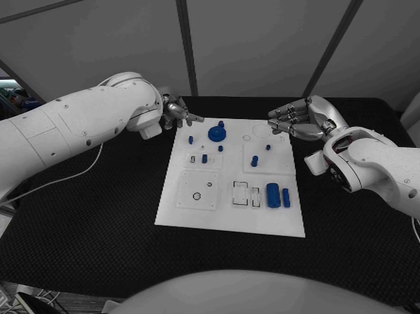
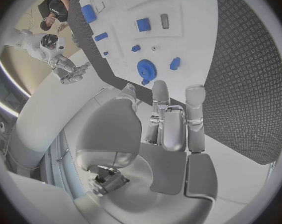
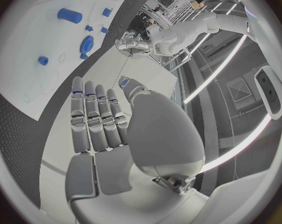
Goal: Assemble the parts on the task board
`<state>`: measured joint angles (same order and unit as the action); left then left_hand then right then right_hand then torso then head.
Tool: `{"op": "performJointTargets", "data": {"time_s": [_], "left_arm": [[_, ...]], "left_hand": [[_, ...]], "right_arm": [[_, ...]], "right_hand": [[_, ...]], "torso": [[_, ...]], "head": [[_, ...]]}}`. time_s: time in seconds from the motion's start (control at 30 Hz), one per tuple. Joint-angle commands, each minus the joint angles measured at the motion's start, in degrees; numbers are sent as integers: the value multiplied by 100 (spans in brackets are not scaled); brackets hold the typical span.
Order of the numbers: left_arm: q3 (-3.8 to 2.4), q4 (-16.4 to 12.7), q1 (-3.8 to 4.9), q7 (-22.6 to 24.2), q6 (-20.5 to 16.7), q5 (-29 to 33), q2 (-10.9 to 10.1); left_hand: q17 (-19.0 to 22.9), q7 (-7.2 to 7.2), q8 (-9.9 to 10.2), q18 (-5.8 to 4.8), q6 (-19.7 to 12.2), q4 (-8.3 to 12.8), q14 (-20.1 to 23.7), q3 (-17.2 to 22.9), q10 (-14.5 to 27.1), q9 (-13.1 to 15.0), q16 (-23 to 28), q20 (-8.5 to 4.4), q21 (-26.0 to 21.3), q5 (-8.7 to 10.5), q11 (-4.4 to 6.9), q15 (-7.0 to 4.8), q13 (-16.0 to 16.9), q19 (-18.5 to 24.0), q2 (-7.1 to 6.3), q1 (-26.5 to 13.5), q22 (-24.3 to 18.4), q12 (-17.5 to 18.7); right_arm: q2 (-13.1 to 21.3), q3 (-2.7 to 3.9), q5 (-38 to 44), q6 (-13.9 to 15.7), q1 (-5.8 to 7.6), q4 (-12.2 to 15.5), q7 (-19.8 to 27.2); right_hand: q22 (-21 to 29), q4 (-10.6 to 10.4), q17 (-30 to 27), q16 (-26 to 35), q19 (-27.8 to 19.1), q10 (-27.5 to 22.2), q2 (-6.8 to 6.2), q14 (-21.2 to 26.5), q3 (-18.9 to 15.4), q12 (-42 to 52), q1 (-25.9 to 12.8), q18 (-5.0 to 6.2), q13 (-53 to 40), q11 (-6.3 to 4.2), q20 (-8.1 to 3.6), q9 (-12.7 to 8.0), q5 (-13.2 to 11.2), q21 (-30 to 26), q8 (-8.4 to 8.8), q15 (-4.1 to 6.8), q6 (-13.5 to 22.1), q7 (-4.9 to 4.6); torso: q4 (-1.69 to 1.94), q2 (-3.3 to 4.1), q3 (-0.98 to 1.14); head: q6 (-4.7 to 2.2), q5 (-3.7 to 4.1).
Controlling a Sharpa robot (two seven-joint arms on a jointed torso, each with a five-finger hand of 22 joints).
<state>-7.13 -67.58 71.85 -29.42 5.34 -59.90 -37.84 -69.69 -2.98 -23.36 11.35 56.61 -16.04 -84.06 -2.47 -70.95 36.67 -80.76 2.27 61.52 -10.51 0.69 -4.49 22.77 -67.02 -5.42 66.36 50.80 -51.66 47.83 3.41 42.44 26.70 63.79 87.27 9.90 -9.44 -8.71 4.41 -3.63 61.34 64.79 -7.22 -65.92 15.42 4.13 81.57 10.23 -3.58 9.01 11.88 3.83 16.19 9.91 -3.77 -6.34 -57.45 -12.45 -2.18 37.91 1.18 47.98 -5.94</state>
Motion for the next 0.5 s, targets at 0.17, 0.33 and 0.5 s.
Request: {"op": "performJointTargets", "data": {"time_s": [0.17, 0.33, 0.5], "left_arm": [[30, 582, 54, 6, 909, -148, 289], [86, 865, 63, 0, 1157, -318, 448], [164, 1047, 64, -18, 1518, -517, 565]], "left_hand": [[24, -47, 49, -256, -12, -11, -130, -69, 65, -77, 28, 10, -63, 36, 5, 42, -15, 83, 50, 83, -47, -38], [37, -54, 65, -254, -5, -21, -124, -93, 79, -113, 34, 17, -77, 39, -2, 48, -20, 91, 74, 83, -56, -38], [18, -55, 96, -261, 43, -45, -128, -170, 80, -201, 23, 28, -59, 70, -5, 54, -29, 64, 145, 22, -11, -52]], "right_arm": [[-19, 4, -25, -48, 8, -2, 37], [-26, 4, -26, -52, 8, -5, 36], [-34, 4, -26, -54, 8, -9, 40]], "right_hand": [[9, 20, -7, 5, 15, -31, -9, 43, -14, -21, -50, 14, 6, -6, 26, 0, 37, -27, 15, -16, 45, -1], [9, 20, -7, 5, 15, -31, -9, 43, -14, -21, -50, 14, 6, -6, 26, 0, 37, -27, 15, -16, 45, -1], [15, 28, -14, 3, 18, -33, -2, 43, -6, -20, -42, 16, 5, -7, 26, 1, 49, -32, 14, -15, 45, 0]], "torso": [[-8, 0, 1], [-9, 3, -3], [-7, -2, -5]], "head": [[-26, -18], [-24, -31], [-31, -26]]}}
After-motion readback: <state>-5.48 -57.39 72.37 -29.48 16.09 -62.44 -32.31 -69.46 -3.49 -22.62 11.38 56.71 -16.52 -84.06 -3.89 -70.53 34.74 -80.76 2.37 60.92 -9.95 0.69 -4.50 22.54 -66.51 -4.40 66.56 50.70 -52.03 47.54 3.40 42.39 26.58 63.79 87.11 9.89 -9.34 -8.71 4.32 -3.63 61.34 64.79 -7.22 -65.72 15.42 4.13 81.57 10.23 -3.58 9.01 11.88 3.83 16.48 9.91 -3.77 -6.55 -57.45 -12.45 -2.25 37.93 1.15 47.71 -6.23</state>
